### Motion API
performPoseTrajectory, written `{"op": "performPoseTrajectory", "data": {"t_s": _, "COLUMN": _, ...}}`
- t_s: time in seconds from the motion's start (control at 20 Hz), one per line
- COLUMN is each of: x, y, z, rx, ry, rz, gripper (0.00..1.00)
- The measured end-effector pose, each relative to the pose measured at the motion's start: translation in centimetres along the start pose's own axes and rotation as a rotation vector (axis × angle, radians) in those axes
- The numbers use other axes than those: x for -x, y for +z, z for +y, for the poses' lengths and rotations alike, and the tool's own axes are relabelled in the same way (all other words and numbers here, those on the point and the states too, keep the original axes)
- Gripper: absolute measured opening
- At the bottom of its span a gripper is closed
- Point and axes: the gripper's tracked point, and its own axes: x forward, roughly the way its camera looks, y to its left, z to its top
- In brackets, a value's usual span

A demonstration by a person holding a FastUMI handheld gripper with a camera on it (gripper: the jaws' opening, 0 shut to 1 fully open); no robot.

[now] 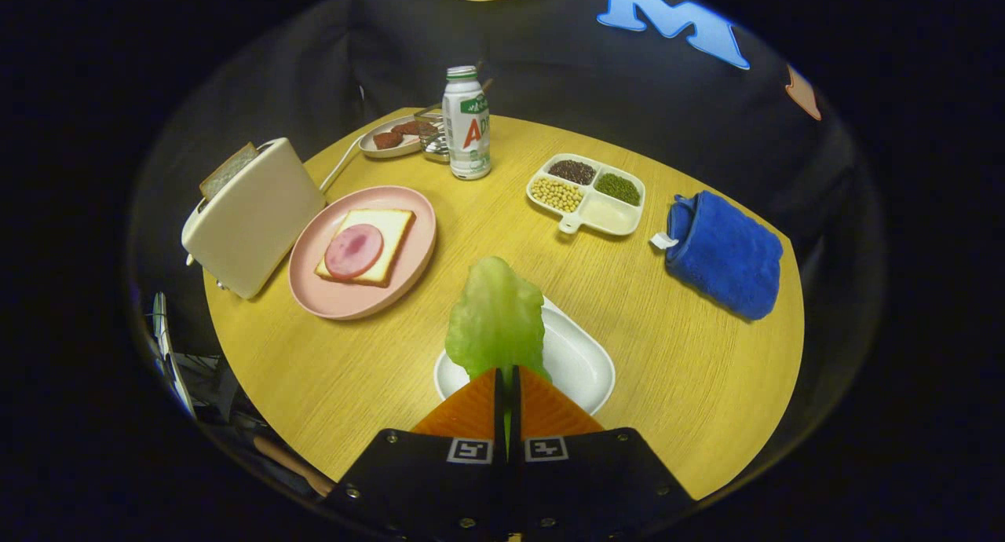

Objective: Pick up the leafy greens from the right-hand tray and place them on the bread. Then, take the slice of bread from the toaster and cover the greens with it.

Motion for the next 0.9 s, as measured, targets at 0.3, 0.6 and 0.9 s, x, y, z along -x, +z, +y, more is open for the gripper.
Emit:
{"op": "performPoseTrajectory", "data": {"t_s": 0.3, "x": 0.6, "y": 3.0, "z": 5.5, "rx": 0.045, "ry": 0.038, "rz": -0.045, "gripper": 0.01}}
{"op": "performPoseTrajectory", "data": {"t_s": 0.6, "x": -0.3, "y": 5.2, "z": 10.7, "rx": 0.111, "ry": 0.067, "rz": -0.035, "gripper": 0.01}}
{"op": "performPoseTrajectory", "data": {"t_s": 0.9, "x": -2.6, "y": 9.1, "z": 12.9, "rx": 0.133, "ry": 0.055, "rz": -0.057, "gripper": 0.01}}
